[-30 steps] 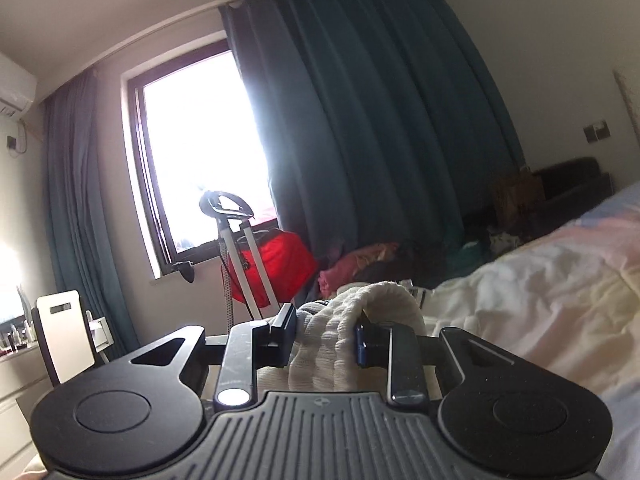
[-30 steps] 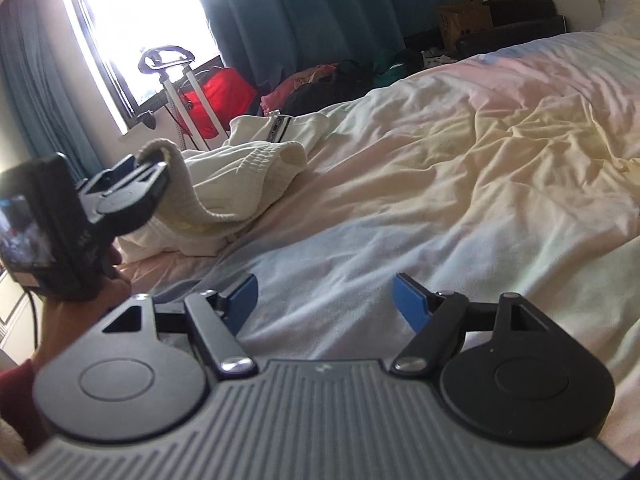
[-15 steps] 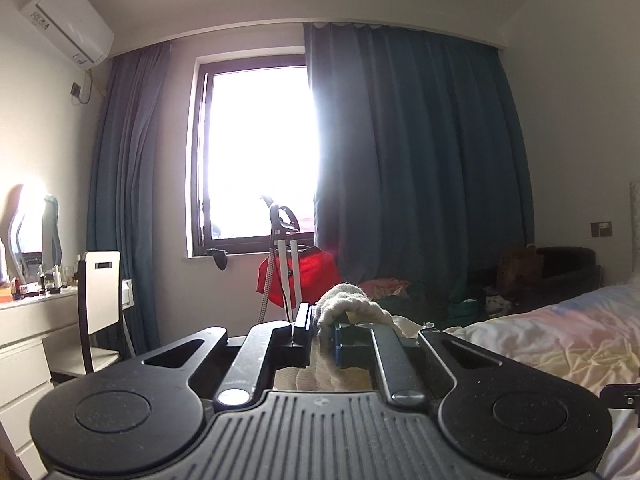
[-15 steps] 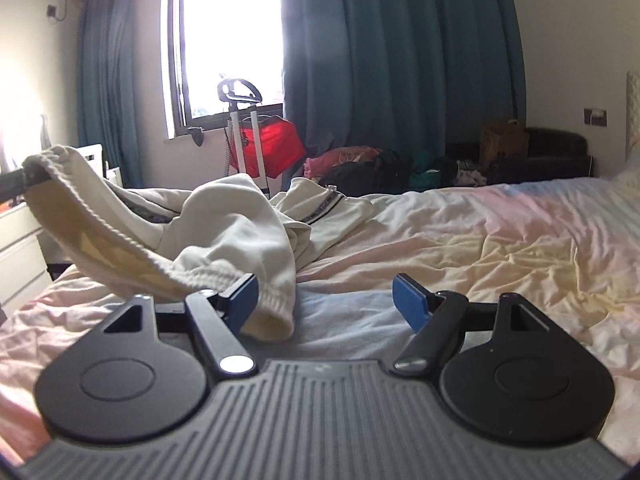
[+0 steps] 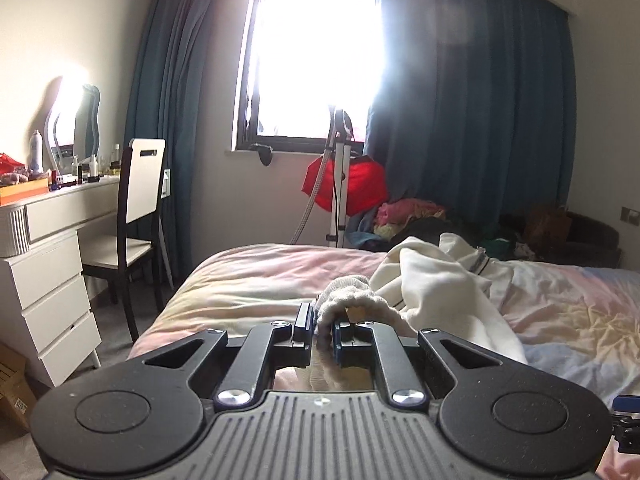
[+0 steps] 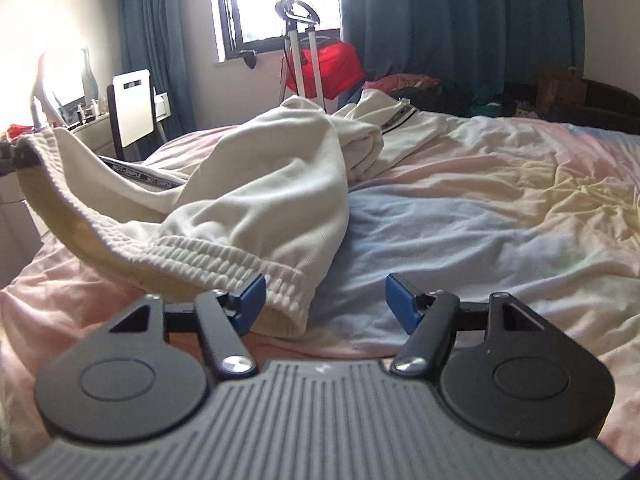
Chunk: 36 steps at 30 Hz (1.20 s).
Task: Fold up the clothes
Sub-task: 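Grasp the jacket hem with the right gripper while the left gripper holds the cuff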
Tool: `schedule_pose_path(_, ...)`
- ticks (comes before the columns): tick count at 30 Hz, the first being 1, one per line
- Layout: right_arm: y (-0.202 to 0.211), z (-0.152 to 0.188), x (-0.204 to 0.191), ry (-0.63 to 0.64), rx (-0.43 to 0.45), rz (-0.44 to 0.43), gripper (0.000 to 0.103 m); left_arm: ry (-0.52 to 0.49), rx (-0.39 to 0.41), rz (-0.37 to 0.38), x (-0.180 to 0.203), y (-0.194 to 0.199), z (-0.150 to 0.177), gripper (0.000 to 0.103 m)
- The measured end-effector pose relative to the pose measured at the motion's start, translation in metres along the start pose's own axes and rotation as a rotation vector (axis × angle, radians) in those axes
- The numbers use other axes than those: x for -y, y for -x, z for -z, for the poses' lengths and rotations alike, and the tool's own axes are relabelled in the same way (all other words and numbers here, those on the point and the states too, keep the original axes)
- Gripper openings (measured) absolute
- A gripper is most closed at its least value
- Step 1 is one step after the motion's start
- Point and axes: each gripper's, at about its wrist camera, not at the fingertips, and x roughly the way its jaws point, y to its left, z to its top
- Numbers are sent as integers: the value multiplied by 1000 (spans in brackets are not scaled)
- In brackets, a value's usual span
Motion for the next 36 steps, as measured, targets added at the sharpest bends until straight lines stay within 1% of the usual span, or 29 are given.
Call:
schedule_pose_path(3,-19,6,-8,4,-52,-36,68,24,-65,-33,-12,-10,8,12)
schedule_pose_path(6,-40,11,-15,48,-105,-79,68,57,-108,-36,-21,-23,8,15)
schedule_pose_path(7,-45,13,-18,58,-117,-83,68,53,-121,-37,-22,-27,9,15)
schedule_pose_path(9,-49,16,-22,84,-123,-103,68,41,-144,-41,-23,-35,12,15)
schedule_pose_path(12,-50,18,-28,108,-114,-130,68,55,-181,-43,-22,-46,13,17)
schedule_pose_path(15,-48,16,-29,107,-77,-108,67,83,-200,-59,-24,-55,12,20)
schedule_pose_path(19,-53,13,-16,22,-25,-22,67,107,-225,-86,-25,-65,12,22)
schedule_pose_path(21,-58,12,-9,-9,-11,9,61,108,-232,-88,-23,-66,11,23)
schedule_pose_path(22,-60,11,-8,-4,-6,23,51,107,-235,-88,-22,-66,11,24)
schedule_pose_path(23,-64,11,-9,8,-14,20,46,107,-238,-89,-22,-67,10,26)
schedule_pose_path(25,-72,11,-12,33,-30,14,43,106,-235,-77,-20,-66,10,31)
schedule_pose_path(27,-75,11,-16,54,-27,-3,30,93,-236,-71,-18,-65,10,33)
schedule_pose_path(28,-76,11,-18,62,-19,-13,21,87,-237,-70,-17,-65,11,34)
schedule_pose_path(30,-70,8,-23,93,9,-6,13,88,-245,-65,-17,-64,10,35)
schedule_pose_path(31,-65,5,-24,102,28,-3,11,89,-249,-62,-17,-63,10,37)
schedule_pose_path(33,-52,-5,-25,101,66,-4,11,91,-254,-81,-19,-59,9,40)
schedule_pose_path(35,-30,-17,-27,103,130,-13,11,100,-260,-115,-21,-51,6,44)
schedule_pose_path(36,-18,-24,-29,106,164,-19,11,110,-271,-111,-24,-47,4,45)
